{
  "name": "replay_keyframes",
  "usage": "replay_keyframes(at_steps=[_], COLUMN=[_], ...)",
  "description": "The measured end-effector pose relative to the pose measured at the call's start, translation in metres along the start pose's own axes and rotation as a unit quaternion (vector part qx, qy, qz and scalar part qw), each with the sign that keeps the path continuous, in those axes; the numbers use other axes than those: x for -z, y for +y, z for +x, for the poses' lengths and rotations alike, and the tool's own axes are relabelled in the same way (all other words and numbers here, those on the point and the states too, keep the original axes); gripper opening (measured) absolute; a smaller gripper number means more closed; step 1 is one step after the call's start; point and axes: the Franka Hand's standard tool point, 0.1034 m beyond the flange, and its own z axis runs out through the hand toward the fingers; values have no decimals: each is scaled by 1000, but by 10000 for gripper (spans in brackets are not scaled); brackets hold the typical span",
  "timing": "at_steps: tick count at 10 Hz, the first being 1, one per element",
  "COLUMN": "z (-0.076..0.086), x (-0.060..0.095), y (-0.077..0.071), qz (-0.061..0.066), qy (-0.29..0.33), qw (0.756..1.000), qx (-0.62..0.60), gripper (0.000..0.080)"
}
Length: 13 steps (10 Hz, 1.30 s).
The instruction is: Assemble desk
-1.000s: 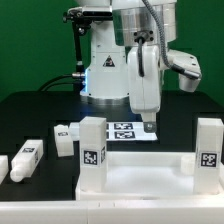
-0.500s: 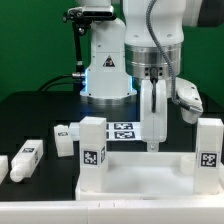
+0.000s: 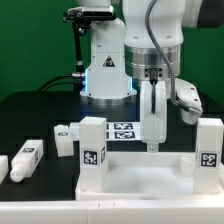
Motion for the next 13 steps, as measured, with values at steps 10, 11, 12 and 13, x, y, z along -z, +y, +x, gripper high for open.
replay_keyframes(at_steps=[10, 11, 12, 13], z=[-4, -4, -4, -4], x=[-53, -53, -53, -53], y=[27, 27, 27, 27], qz=[-1, -1, -1, -1], qy=[34, 34, 34, 34], qw=[999, 999, 999, 999], qx=[14, 14, 14, 14], gripper=[390, 390, 242, 242])
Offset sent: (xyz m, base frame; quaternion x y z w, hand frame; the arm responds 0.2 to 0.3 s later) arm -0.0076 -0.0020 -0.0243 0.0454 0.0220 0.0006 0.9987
